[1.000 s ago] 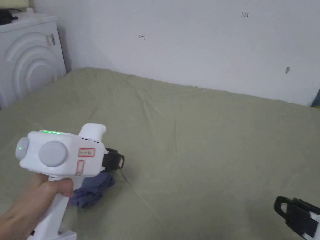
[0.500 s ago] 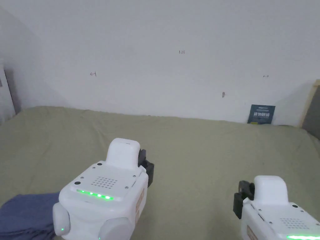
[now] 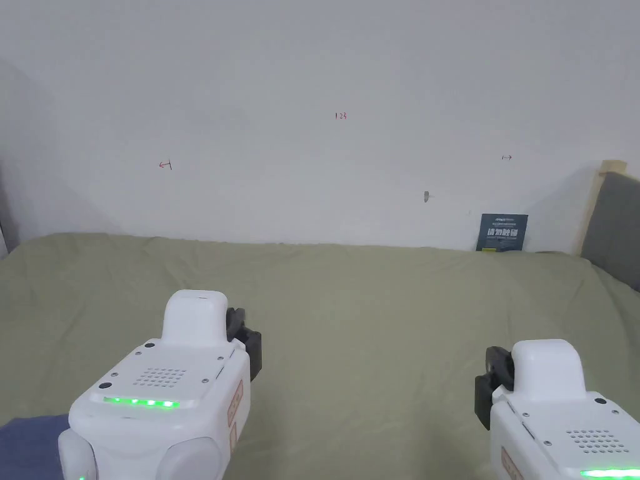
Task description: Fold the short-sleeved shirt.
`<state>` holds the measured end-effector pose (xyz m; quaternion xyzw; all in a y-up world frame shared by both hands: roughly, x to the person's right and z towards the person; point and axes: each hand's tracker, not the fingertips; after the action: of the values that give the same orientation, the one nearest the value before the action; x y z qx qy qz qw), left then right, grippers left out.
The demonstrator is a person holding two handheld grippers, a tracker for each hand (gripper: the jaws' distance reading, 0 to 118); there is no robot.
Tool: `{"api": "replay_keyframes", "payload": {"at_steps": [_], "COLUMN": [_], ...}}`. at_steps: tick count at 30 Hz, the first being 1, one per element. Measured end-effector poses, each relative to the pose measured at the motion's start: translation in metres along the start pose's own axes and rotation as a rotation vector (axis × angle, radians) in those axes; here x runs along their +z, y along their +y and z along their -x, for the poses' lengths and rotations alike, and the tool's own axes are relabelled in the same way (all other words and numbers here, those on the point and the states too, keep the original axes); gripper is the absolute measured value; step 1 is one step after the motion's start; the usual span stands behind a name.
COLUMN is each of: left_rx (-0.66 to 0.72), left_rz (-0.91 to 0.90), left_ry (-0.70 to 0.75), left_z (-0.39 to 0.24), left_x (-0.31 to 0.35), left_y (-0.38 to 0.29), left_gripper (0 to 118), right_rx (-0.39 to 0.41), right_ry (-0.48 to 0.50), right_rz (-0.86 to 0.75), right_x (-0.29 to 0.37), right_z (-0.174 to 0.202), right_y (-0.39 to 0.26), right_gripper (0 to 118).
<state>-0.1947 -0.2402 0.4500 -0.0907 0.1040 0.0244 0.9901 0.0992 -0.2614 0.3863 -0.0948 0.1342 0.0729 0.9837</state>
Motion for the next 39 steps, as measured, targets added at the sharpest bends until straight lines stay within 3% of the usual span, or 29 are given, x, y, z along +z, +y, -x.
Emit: {"api": "replay_keyframes", "payload": {"at_steps": [5, 6, 7, 8, 9, 10, 16, 22, 31, 39], "left_rx": [-0.021, -0.022, -0.024, -0.027, -0.022, 0.023, 0.005, 0.069, -0.034, -0.013], "left_rz": [-0.01, -0.006, 0.004, 0.028, 0.051, 0.059, 0.055, 0.034, 0.044, 0.04], "left_ry": [0.014, 0.017, 0.035, 0.058, 0.056, 0.042, 0.048, -0.049, 0.039, 0.032], "left_z": [-0.002, -0.001, -0.002, -0.001, 0.001, 0.002, 0.007, 0.017, 0.001, 0.002], "left_x": [-0.002, -0.005, -0.007, -0.012, -0.017, -0.017, -0.02, -0.01, -0.004, 0.0], "left_y": [0.002, 0.002, 0.002, 0.002, 0.001, -0.004, -0.004, 0.004, 0.011, 0.013], "left_gripper": [7, 10, 26, 63, 112, 118, 118, 118, 118, 118], "right_rx": [-0.017, -0.03, -0.035, -0.043, -0.05, -0.055, -0.017, -0.06, -0.043, -0.041], "right_ry": [-0.009, -0.003, 0.012, 0.013, 0.029, 0.022, 0.011, 0.023, 0.017, 0.026], "right_rz": [0.002, -0.003, 0.001, 0.021, 0.041, 0.052, 0.017, 0.011, 0.002, 0.014], "right_x": [-0.003, -0.003, -0.004, -0.008, -0.011, -0.007, -0.006, -0.006, -0.004, -0.004], "right_z": [-0.008, -0.01, -0.013, -0.014, -0.014, -0.015, -0.013, -0.018, -0.015, -0.013], "right_y": [0.001, 0.002, 0.003, 0.005, 0.004, 0.004, 0.003, 0.009, 0.009, 0.008], "right_gripper": [1, 9, 31, 68, 114, 118, 118, 118, 118, 118]}}
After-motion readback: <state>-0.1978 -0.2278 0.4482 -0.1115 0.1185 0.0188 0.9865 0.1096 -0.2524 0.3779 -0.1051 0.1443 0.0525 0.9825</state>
